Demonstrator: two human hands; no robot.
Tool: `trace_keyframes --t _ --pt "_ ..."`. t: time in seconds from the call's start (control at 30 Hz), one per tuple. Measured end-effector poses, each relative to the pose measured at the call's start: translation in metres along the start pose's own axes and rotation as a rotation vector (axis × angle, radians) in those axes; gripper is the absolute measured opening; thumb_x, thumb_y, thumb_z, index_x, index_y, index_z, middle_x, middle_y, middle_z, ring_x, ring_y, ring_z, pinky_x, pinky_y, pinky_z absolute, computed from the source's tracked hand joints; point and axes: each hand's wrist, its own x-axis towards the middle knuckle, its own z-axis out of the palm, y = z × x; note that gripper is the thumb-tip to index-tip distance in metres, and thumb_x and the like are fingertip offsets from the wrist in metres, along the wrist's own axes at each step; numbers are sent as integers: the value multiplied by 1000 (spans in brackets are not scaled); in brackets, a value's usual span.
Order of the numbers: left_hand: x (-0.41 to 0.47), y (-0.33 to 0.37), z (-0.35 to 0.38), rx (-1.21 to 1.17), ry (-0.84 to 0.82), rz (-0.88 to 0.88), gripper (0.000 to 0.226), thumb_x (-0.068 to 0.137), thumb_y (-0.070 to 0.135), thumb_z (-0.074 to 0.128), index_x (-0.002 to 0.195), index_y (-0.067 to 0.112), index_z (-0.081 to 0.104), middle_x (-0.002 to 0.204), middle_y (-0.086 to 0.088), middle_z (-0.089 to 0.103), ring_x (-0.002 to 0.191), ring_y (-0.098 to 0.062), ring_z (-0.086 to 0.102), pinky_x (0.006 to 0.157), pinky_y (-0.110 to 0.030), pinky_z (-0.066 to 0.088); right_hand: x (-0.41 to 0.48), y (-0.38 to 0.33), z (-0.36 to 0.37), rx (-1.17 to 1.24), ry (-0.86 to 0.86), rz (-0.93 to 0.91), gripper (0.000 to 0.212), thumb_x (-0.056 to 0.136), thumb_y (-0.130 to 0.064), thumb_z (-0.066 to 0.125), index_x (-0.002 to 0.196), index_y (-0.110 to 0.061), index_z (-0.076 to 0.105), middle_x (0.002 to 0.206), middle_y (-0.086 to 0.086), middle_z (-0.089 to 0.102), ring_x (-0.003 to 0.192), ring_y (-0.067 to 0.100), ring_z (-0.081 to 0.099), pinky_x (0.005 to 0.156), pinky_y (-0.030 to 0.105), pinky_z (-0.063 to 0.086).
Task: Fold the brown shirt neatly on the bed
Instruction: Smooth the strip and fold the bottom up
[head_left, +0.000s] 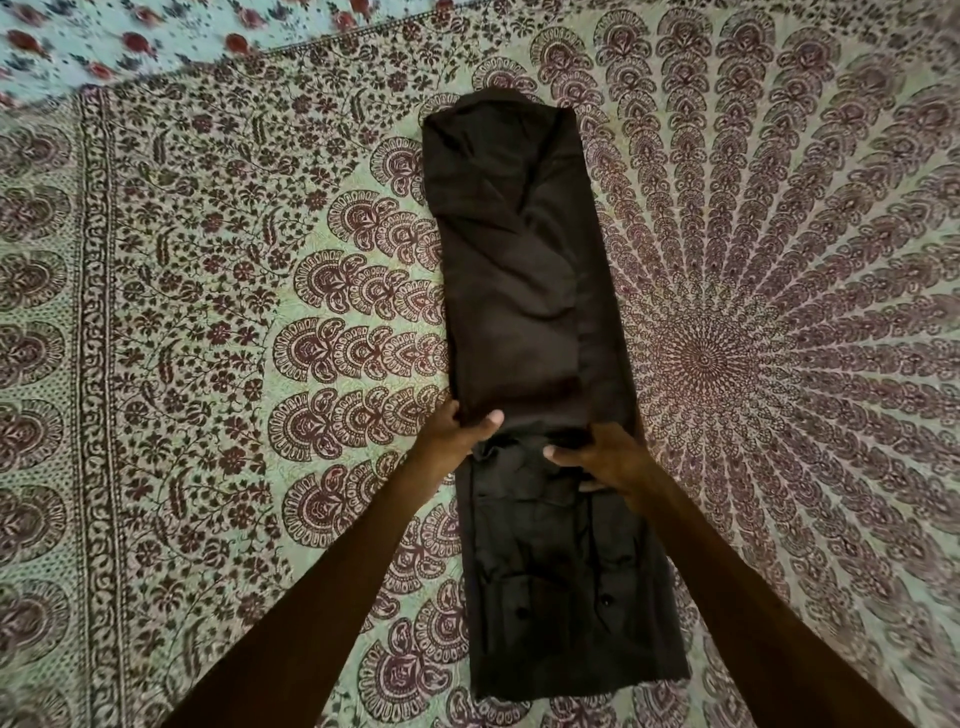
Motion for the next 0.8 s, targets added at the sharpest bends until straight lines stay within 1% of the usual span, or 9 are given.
trace_keyframes --t 0.13,0.23,0.3,0.37,0.47,0.53,0.6,0.67,0.8 --pt "-15 0 -5 133 -122 -59 35 72 27 84 97 12 66 83 0 70 80 -17 65 75 -30 53 0 6 6 20 53 -60 33 88 -21 69 120 -18 59 109 2 62 98 20 59 57 27 48" --pt "-24 -12 0 175 -195 -103 30 76 19 81 100 6 71 95 -10 74 82 -19 67 70 -25 51 -1 14 10 80 85 -71 30 86 -24 71 114 -14 66 101 2 68 86 16 65 61 25 52" --pt "-27 -22 5 223 -149 -96 39 71 28 84 100 4 72 100 -14 74 84 -22 67 72 -28 50 -4 23 12 70 81 -77 32 82 -20 76 112 -10 69 101 4 71 91 20 68 71 31 57" --pt "-31 -29 10 217 -54 -83 56 63 41 85 103 5 70 99 -10 73 84 -21 68 69 -26 49 -10 33 12 36 89 -64 38 77 -16 79 113 -9 66 103 5 70 93 23 68 70 36 57" --pt "-46 -39 18 47 -17 -60 42 76 25 80 110 7 63 91 -1 71 78 -13 65 59 -16 50 -25 52 16 63 115 -26 42 74 -13 82 109 -10 60 100 3 69 86 18 67 62 32 57" --pt "-54 -52 22 -29 -6 -55 46 71 27 83 107 8 61 92 -3 72 84 -20 68 72 -27 56 -31 69 22 52 120 -12 40 72 -10 83 103 -12 59 100 4 70 83 16 67 62 32 58" --pt "-55 -71 23 78 32 -6 66 54 50 81 106 13 63 98 -4 73 92 -23 69 87 -39 56 -38 83 30 16 118 1 39 71 -8 83 100 -13 57 97 6 69 84 19 67 69 40 59" --pt "-58 -84 22 260 79 49 68 50 62 73 102 19 66 96 2 74 88 -17 70 83 -38 56 -42 94 36 -108 154 -38 38 69 -12 84 98 -16 60 90 8 71 85 22 67 81 48 57" --pt "-71 -84 21 438 179 176 47 60 53 72 85 14 65 80 0 70 75 -20 66 70 -37 54 -53 98 44 -280 322 -184 39 77 -14 78 112 -7 63 85 6 67 82 17 63 78 28 51"
